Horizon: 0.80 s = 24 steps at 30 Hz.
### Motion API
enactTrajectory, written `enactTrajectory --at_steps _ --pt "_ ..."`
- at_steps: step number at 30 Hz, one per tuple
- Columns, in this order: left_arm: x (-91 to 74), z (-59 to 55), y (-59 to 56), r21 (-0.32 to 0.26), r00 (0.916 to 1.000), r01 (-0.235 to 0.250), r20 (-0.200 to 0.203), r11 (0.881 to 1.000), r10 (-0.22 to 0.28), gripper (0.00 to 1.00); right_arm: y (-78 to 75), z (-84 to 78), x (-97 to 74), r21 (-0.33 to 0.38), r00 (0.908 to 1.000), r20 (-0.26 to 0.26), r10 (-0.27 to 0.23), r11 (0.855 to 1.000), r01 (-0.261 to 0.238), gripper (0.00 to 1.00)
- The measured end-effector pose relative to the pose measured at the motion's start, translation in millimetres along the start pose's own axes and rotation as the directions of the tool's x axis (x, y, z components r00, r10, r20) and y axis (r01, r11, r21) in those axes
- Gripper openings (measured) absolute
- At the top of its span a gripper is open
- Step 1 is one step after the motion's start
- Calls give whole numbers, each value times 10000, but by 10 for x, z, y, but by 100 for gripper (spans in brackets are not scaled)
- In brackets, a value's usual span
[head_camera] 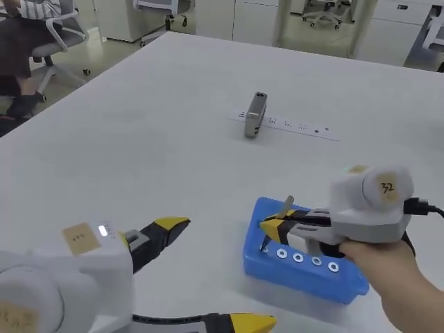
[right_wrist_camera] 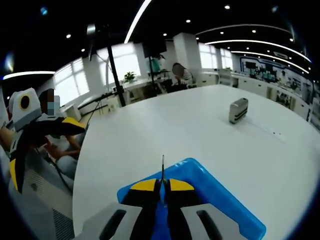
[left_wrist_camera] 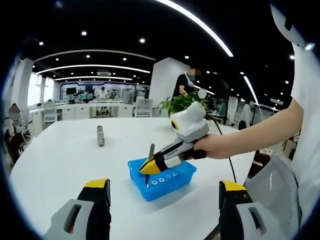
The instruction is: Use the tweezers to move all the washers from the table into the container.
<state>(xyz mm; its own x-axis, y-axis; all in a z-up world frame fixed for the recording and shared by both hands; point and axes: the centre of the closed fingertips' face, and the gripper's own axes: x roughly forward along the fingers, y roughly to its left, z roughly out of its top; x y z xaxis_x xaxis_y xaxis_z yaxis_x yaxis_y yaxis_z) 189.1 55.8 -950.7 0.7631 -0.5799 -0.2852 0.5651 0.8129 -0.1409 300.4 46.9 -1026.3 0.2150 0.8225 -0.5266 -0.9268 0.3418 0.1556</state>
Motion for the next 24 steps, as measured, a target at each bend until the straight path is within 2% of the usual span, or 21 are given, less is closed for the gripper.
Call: enactTrajectory --at_steps 4,12,18,24 --pt "-9 20 0 -255 9999 59 110 9997 -56 88 24 -27 -3 -306 9999 -172 3 9995 -9 4" --pt "5 -6 -74 -110 9992 365 -164 9993 -367 80 31 65 -126 -422 9997 159 -185 9989 192 4" --pt "13 -19 -147 17 9968 731 -327 9973 -730 71 117 138 -346 -629 9980 564 -273 9975 308 4" --pt "11 -27 -198 8 9941 994 -445 9950 -993 63 178 288 -585 -644 9914 1217 -471 9964 552 4"
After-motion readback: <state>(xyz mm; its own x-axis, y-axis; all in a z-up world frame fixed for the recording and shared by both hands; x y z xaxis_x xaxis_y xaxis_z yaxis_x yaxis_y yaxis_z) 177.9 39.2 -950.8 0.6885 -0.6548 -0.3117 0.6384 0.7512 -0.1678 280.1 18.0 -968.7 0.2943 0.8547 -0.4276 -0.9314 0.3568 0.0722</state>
